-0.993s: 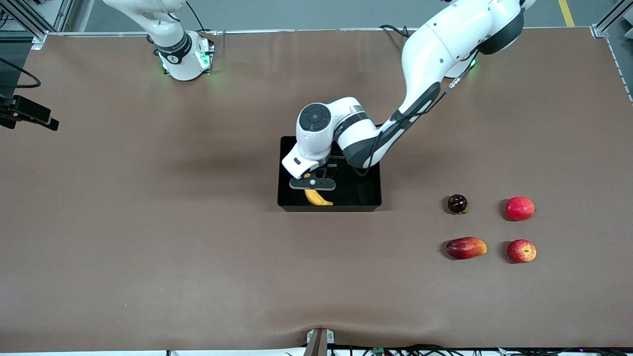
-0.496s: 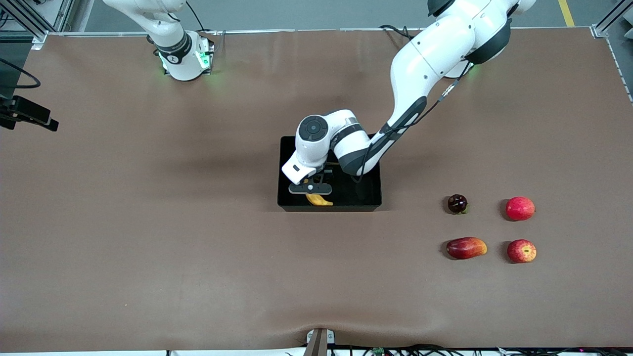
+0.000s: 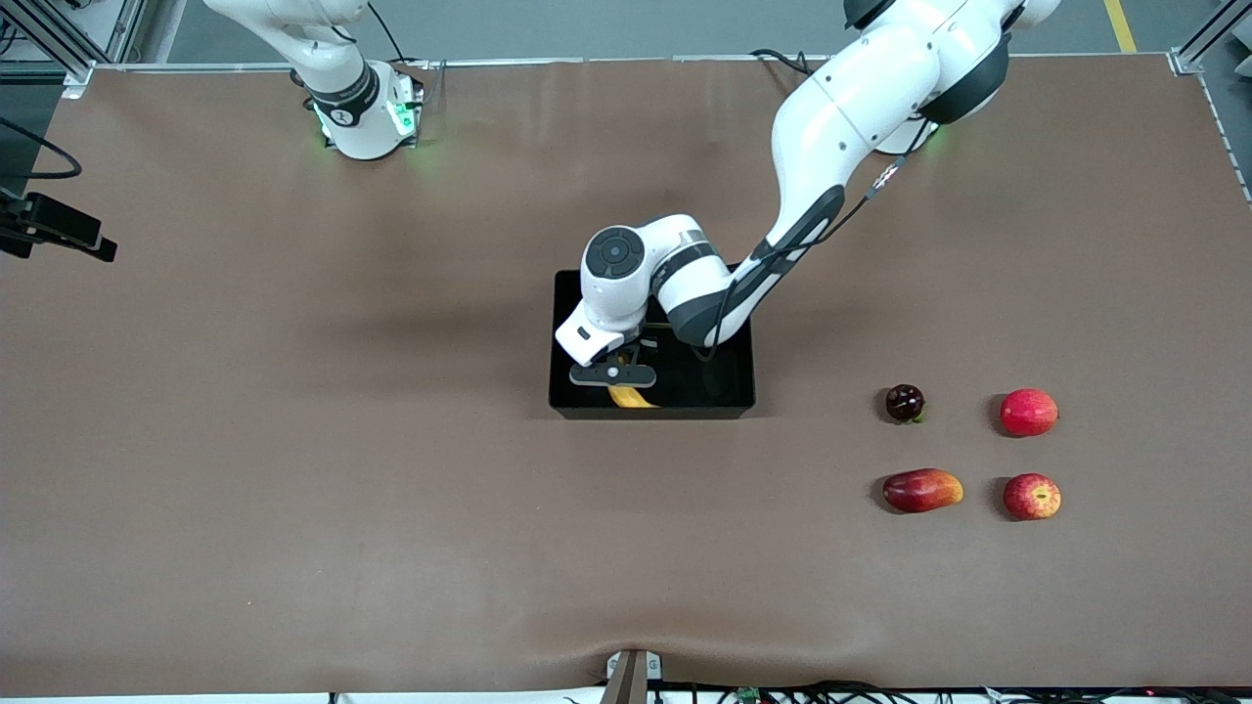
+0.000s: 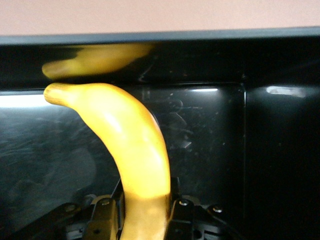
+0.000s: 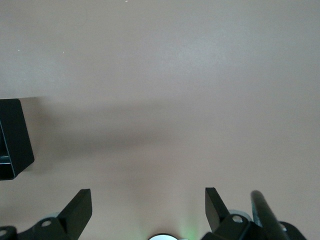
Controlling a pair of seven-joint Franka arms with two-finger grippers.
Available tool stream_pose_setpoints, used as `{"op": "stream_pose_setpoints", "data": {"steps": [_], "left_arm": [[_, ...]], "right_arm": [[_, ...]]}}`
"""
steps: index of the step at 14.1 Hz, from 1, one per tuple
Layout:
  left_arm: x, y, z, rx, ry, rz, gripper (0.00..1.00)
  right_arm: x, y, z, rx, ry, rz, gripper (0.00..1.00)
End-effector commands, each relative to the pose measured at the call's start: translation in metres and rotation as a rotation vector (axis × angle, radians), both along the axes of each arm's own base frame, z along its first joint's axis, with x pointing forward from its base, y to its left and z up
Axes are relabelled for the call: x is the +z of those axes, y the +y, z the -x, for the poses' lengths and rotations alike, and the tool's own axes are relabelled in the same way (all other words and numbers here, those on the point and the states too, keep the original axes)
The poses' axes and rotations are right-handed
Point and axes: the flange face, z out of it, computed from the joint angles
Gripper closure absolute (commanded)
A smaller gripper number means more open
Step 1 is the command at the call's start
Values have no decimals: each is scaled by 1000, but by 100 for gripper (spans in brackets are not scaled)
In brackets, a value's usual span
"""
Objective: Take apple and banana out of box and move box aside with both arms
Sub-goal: 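Close the left gripper on the yellow banana's stem end, then lift the banana with the left gripper while the right gripper reaches the tray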
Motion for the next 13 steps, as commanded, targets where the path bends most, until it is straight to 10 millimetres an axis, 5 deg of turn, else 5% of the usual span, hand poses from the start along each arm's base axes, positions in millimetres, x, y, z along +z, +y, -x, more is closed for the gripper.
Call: {"op": "stream_pose_setpoints", "data": {"steps": [1,4,7,10,13], "left_arm": [[54,9,0,-54,-34,-73,100],[112,27,-12,-58,-48,-78,100],[168,65,-35,-68,-40,-62,100],[216,126,-59,-115,8,-73,100],[225,186,-76,-178,40,-136,100]], "right_arm": [[-6,-12,3,-11,24,-7,0],[-24,-9,-1,4,88,-20,0],[-74,9,-16,36,184,-72,0],[-111,86,-32,120,157,-126,0],[-144,167,-43,140,119,-102,0]]}}
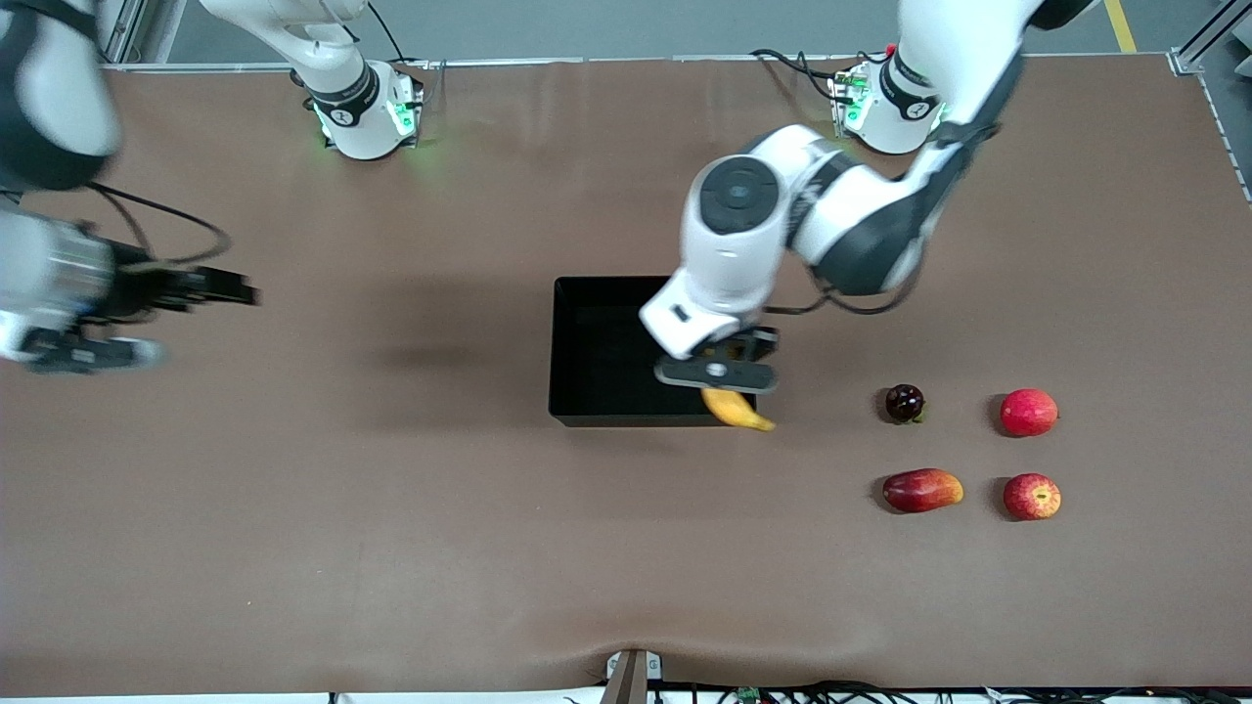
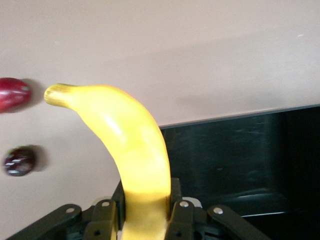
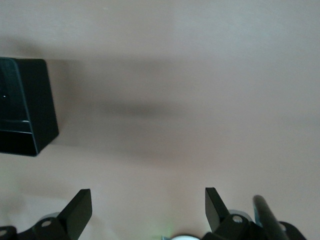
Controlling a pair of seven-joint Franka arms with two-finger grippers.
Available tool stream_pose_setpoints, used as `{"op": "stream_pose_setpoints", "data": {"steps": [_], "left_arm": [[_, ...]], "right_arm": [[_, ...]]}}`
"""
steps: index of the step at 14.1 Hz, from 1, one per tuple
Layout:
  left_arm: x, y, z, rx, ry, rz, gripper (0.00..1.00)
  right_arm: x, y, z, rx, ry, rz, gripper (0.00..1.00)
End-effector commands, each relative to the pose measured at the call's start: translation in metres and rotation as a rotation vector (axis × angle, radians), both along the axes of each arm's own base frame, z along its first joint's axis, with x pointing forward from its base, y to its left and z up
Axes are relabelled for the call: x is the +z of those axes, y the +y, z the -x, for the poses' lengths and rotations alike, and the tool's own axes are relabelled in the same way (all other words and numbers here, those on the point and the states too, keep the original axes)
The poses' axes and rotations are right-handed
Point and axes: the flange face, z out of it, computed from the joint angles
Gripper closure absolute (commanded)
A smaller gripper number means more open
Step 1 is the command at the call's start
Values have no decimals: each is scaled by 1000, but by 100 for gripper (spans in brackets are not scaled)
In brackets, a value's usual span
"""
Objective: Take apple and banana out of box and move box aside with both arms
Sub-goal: 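Lift the banana with the left gripper while the right gripper reaches the tray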
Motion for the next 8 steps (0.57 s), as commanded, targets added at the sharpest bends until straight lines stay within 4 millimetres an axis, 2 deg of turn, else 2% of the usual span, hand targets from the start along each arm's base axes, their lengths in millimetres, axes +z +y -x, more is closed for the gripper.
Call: {"op": "stream_pose_setpoints", "data": {"steps": [1,2,4,6,8], "left_arm": [[4,55,-5,-85,35,-44,100],[6,79,-10,-115,42,-59,100],[5,126,-22,-180,65,-78,100],[-7,171,-29,-227,102,-98,100],[-21,235,-41,-324,115,-96,100]], "right_arm": [[-28,64,-7,-35,-18,16,0],[-42,95,-9,-33,-31,14,0],[-86,157,-15,-57,-51,1,0],[-120,213,-12,-110,-74,-21,0],[-157,260,-8,-99,-88,-21,0]]}}
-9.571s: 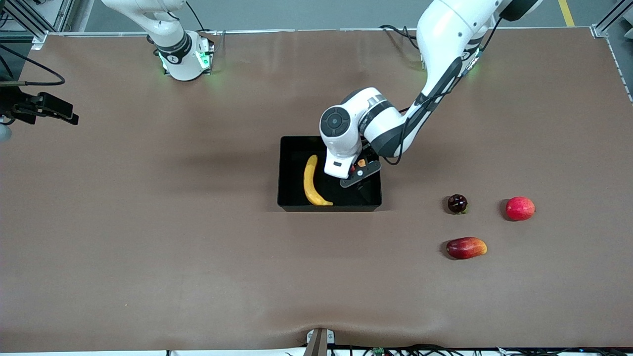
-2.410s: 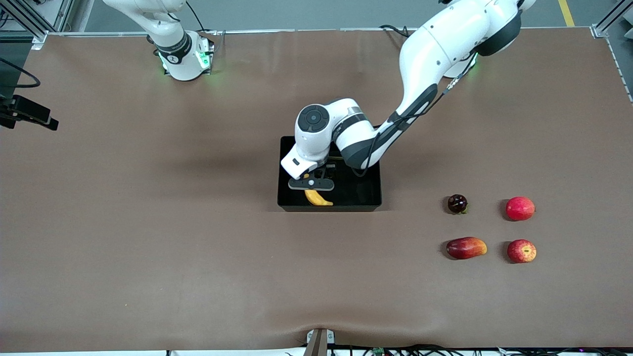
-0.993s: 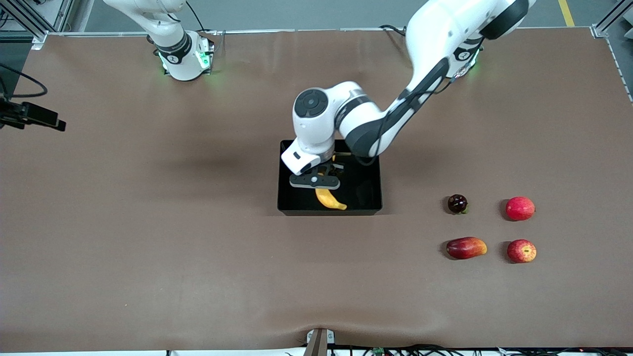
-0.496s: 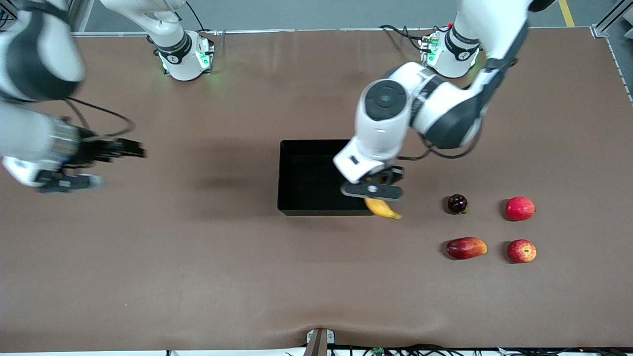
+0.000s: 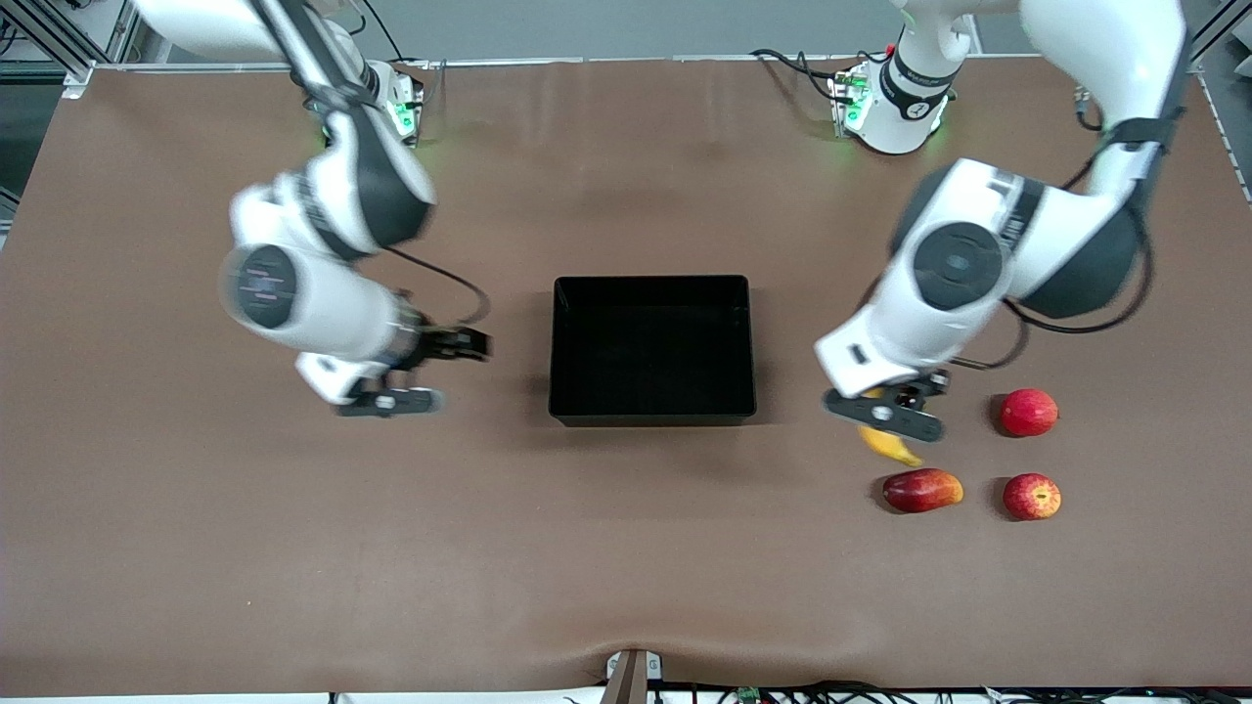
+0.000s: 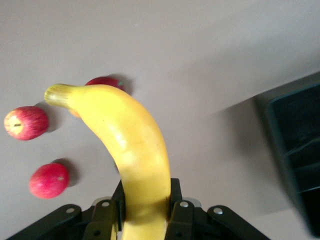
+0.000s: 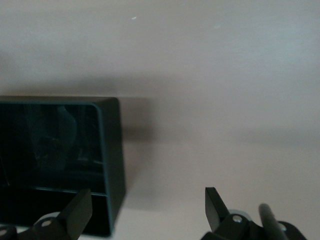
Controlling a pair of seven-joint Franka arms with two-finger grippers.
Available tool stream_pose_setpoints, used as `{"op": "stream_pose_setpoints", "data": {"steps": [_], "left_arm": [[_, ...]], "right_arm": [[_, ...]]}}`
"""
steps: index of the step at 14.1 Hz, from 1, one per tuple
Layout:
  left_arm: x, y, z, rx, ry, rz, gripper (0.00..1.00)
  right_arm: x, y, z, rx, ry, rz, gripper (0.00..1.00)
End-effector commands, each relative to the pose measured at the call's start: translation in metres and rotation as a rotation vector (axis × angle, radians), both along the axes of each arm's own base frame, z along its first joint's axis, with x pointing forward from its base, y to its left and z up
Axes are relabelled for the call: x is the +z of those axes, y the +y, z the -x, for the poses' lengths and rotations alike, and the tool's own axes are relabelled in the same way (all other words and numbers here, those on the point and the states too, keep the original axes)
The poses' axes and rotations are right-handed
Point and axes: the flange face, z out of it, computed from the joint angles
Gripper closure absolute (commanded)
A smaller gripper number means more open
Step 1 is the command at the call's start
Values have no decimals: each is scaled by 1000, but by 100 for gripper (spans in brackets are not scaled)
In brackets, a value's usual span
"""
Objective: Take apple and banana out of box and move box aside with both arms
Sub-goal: 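Lift the banana with the left gripper while the right gripper reaches the tray, then carry the banana beside the fruits while the right gripper grasps the tray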
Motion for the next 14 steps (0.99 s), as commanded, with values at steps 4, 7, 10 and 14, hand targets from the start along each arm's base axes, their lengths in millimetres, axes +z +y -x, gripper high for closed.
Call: {"op": "stream_pose_setpoints", "data": {"steps": [4,7,10,14], "left_arm": [[-48,121,3,-135,-35,41,100],[-89,179,-1,-226,-64,83,100],[-125,195,-2,-276,-38,118,100],[-159,200,9,-280,-15,130,100]], "right_arm": [[-90,120,40,15,-17,27,0],[-104,110,55,38,31,108,0],[-110,110,58,18,46,135,0],[-116,110,63,26,59,146,100]]}}
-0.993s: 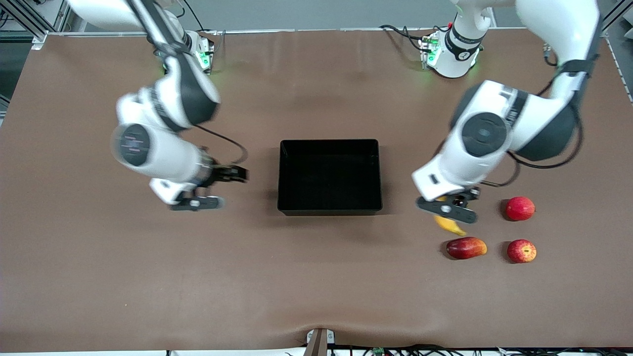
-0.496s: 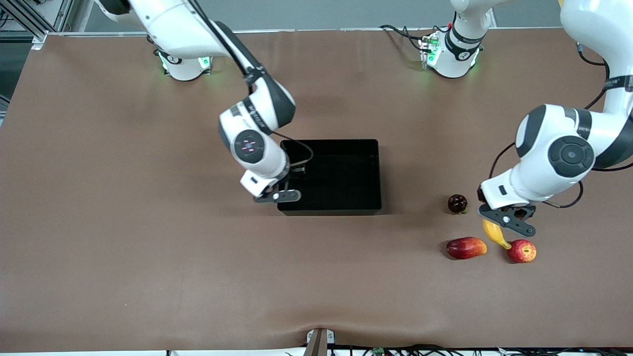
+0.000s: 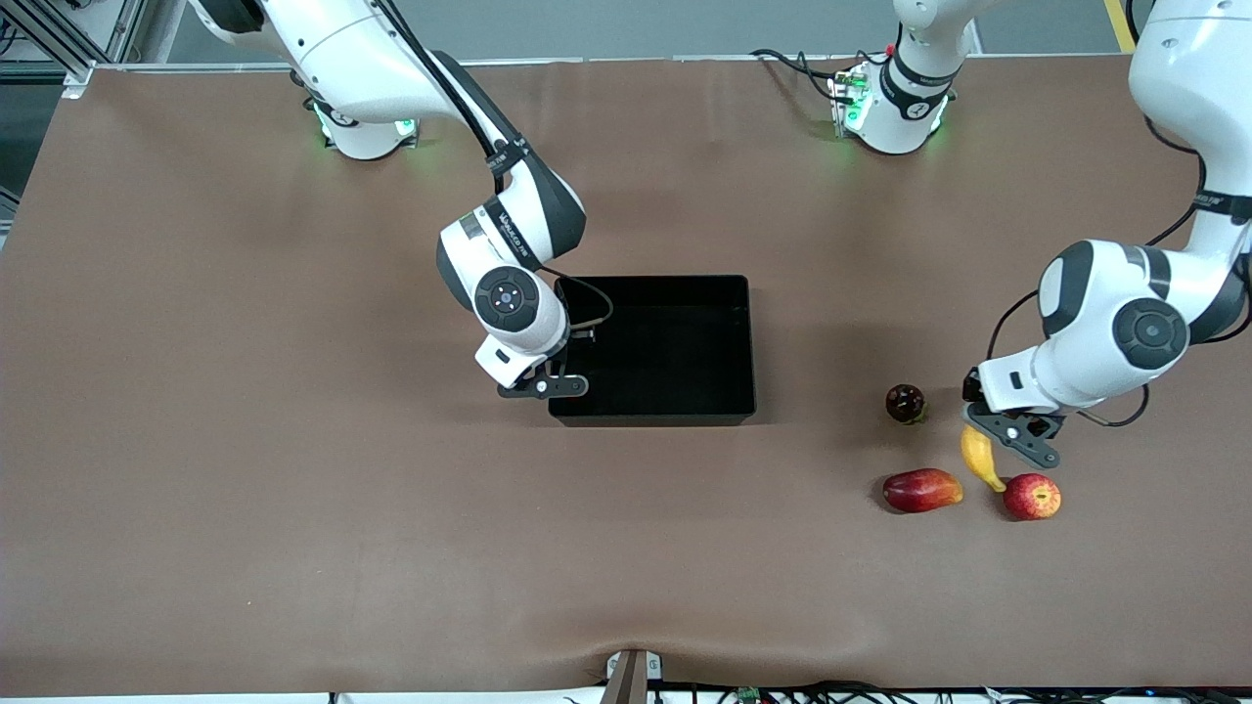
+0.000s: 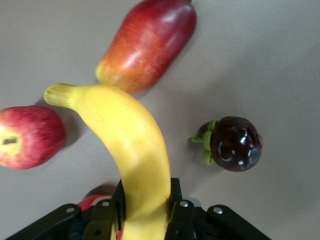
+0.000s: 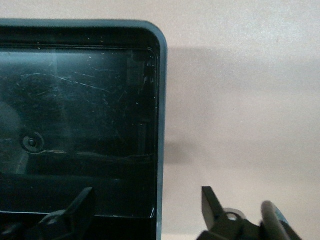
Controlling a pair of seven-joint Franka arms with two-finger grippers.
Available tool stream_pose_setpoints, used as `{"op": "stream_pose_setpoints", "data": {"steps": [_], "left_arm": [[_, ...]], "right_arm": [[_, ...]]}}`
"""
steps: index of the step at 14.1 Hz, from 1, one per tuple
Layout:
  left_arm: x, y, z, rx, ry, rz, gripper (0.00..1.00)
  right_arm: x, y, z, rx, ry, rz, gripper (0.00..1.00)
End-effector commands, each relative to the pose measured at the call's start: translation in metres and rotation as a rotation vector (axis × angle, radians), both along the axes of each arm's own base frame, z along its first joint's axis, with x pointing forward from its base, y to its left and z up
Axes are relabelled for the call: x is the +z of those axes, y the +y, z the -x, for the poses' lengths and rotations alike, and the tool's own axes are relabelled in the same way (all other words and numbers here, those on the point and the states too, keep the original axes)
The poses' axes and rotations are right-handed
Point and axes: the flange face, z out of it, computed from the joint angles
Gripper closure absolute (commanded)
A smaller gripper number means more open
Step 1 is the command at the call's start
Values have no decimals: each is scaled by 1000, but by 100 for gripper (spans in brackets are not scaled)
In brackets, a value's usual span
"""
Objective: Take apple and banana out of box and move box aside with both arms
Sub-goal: 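Carry the banana beside the fruits while the right gripper grasps the tray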
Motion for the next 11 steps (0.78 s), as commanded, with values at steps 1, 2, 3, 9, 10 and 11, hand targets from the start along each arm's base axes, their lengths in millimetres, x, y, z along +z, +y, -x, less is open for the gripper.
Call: {"op": "stream_pose_setpoints", "data": {"steps": [1,2,3,9,10,11], "left_arm": [[-19,7,13,-14,-31,8,100],[-26,12,18,-17,-37,-1,100],[-31,12,22,-20,-35,-7,100],[-62,28,41,29,-34,24,100],[-67,28,43,30,-36,30,100],[-70,30,44,29,-39,31,100]], "right_arm": [[0,1,7,-12,4,20,100],[0,0,6,-13,4,20,100],[0,0,6,-14,2,18,100],[15,-12,-7,-25,-15,5,100],[28,-24,-16,-43,-18,0,100],[44,-44,-28,-62,-16,-5,100]]}}
